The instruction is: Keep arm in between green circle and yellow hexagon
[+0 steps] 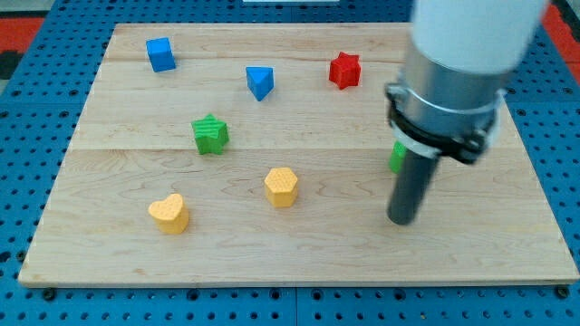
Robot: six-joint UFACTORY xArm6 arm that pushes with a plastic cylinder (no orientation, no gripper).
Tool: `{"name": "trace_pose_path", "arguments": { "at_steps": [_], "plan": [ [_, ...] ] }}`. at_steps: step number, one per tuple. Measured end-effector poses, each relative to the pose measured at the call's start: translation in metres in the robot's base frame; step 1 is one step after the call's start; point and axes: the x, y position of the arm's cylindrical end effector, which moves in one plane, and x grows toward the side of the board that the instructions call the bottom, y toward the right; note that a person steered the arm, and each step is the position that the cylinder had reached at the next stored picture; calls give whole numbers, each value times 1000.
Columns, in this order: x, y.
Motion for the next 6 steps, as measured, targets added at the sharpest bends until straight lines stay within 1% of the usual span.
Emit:
{"name": "trace_pose_path", "arguments": {
  "at_steps": [1, 2, 3, 5, 6],
  "plan": [
    [58, 37],
    [60, 37],
    [45, 21],
    [-2, -49],
    [-24, -52]
  ]
}}
